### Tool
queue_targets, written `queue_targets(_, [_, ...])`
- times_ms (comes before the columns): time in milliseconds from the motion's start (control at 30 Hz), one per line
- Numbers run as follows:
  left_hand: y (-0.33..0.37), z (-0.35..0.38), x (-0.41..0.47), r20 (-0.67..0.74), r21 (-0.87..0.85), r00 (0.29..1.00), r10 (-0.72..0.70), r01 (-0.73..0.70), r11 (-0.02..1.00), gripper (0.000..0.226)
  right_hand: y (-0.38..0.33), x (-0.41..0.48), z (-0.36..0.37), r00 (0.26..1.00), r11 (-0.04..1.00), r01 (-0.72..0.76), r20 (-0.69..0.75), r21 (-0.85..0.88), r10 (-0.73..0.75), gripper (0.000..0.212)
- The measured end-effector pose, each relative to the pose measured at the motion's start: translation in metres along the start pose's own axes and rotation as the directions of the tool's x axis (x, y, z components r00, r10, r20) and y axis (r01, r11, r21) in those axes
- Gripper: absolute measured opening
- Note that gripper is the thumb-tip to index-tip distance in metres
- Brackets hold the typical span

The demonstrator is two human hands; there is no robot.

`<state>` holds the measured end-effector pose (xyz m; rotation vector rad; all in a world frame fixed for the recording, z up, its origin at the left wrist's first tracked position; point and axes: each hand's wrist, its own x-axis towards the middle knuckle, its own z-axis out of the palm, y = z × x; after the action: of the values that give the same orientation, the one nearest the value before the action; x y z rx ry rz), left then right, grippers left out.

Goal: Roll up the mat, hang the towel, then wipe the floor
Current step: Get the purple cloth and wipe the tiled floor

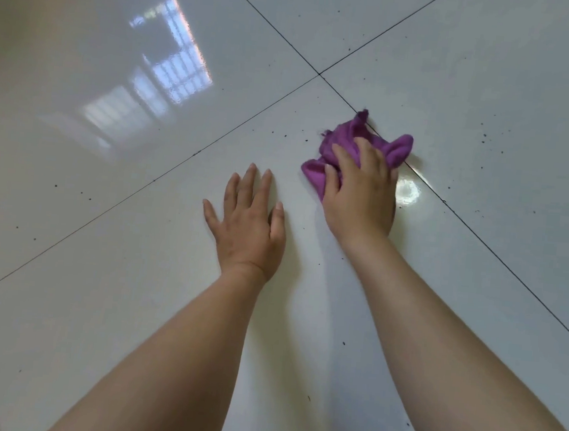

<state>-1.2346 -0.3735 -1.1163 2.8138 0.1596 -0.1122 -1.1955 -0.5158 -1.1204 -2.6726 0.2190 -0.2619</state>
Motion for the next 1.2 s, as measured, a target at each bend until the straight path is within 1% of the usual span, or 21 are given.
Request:
queue_targets(67, [0.000,-0.001,0.000,-0.009,-0.031,1.000,-0.005,0.005,1.000,0.052,0.004,-0.017,-0.005,0.988,0.989,0.147,0.034,0.025,-0.148,0.034])
queue_targets(100, [0.000,-0.001,0.000,-0.014,-0.046,1.000,-0.008,0.007,0.999,0.054,0.012,-0.031,-0.010,0.978,0.978,0.203,0.038,0.037,-0.205,0.033])
queue_targets(133, [0.000,-0.002,-0.001,-0.013,-0.058,1.000,-0.009,0.009,0.998,0.055,0.022,-0.044,-0.016,0.973,0.973,0.228,0.035,0.045,-0.229,0.033])
queue_targets(167, [0.001,-0.002,-0.001,-0.010,-0.065,1.000,-0.010,0.009,0.998,0.056,0.031,-0.056,-0.022,0.974,0.973,0.225,0.027,0.039,-0.227,0.033])
queue_targets(233, [0.001,-0.002,-0.002,-0.012,-0.063,1.000,-0.008,0.007,0.998,0.056,0.037,-0.064,-0.026,0.988,0.988,0.155,0.007,-0.001,-0.155,0.033])
queue_targets(300, [0.002,-0.001,-0.002,-0.017,-0.053,1.000,-0.001,0.000,0.999,0.056,0.023,-0.058,-0.021,0.998,0.997,0.066,-0.001,-0.026,-0.066,0.037])
queue_targets(333, [0.002,0.000,-0.001,-0.021,-0.050,1.000,0.001,-0.002,0.999,0.056,0.014,-0.055,-0.017,0.999,0.998,0.049,0.003,-0.029,-0.049,0.039])
queue_targets(433, [-0.001,0.000,-0.001,-0.021,-0.040,1.000,0.005,-0.006,0.999,0.057,0.005,-0.054,-0.009,0.994,0.994,0.105,0.015,-0.019,-0.105,0.043])
queue_targets(500, [0.000,-0.001,-0.002,-0.009,-0.020,1.000,0.001,-0.001,1.000,0.057,0.009,-0.055,-0.009,0.990,0.990,0.141,-0.003,-0.015,-0.141,0.041])
queue_targets(567, [0.002,-0.006,-0.004,0.048,0.000,0.999,0.024,-0.024,1.000,0.059,0.010,-0.054,-0.011,0.990,0.990,0.139,-0.029,-0.013,-0.139,0.037])
queue_targets(633, [-0.004,-0.018,-0.004,0.133,-0.062,0.987,0.091,-0.084,0.995,0.064,0.006,-0.053,-0.012,0.991,0.991,0.135,-0.017,-0.014,-0.135,0.035])
queue_targets(667, [-0.013,-0.027,-0.005,0.153,-0.111,0.979,0.137,-0.120,0.986,0.063,0.005,-0.053,-0.013,0.991,0.991,0.131,0.004,-0.008,-0.131,0.035])
queue_targets(700, [-0.026,-0.036,-0.006,0.132,-0.134,0.978,0.164,-0.146,0.980,0.061,0.004,-0.052,-0.013,0.992,0.992,0.127,0.020,-0.005,-0.127,0.035])
queue_targets(733, [-0.041,-0.042,-0.010,0.090,-0.109,0.984,0.152,-0.142,0.984,0.058,0.004,-0.051,-0.013,0.992,0.992,0.124,0.027,-0.007,-0.124,0.035])
queue_targets(767, [-0.055,-0.046,-0.014,0.055,-0.052,0.993,0.101,-0.098,0.994,0.057,0.004,-0.051,-0.013,0.992,0.993,0.119,0.033,-0.009,-0.119,0.034])
queue_targets(833, [-0.076,-0.043,-0.023,0.040,0.067,0.998,-0.040,0.037,0.997,0.058,0.005,-0.051,-0.013,0.993,0.994,0.109,0.036,0.008,-0.109,0.033])
queue_targets(900, [-0.084,-0.034,-0.025,0.034,0.095,0.994,-0.104,0.100,0.990,0.060,0.006,-0.049,-0.010,0.994,0.994,0.104,0.023,0.025,-0.105,0.033])
queue_targets(1000, [-0.086,-0.031,-0.022,0.010,0.078,0.995,-0.104,0.103,0.992,0.066,0.005,-0.028,-0.005,0.997,0.997,0.076,0.000,0.000,-0.076,0.037])
queue_targets(1133, [-0.087,-0.031,-0.023,0.004,0.080,0.996,-0.094,0.093,0.992,0.066,-0.014,0.022,0.008,0.994,0.994,-0.105,0.002,-0.035,0.105,0.043])
queue_targets(1167, [-0.087,-0.030,-0.023,0.008,0.077,0.995,-0.097,0.097,0.992,0.066,-0.024,0.031,0.013,0.994,0.994,-0.105,0.030,-0.034,0.106,0.044])
queue_targets(1200, [-0.087,-0.029,-0.023,0.008,0.073,0.995,-0.100,0.099,0.992,0.066,-0.035,0.037,0.018,0.995,0.998,-0.060,0.074,-0.028,0.062,0.044])
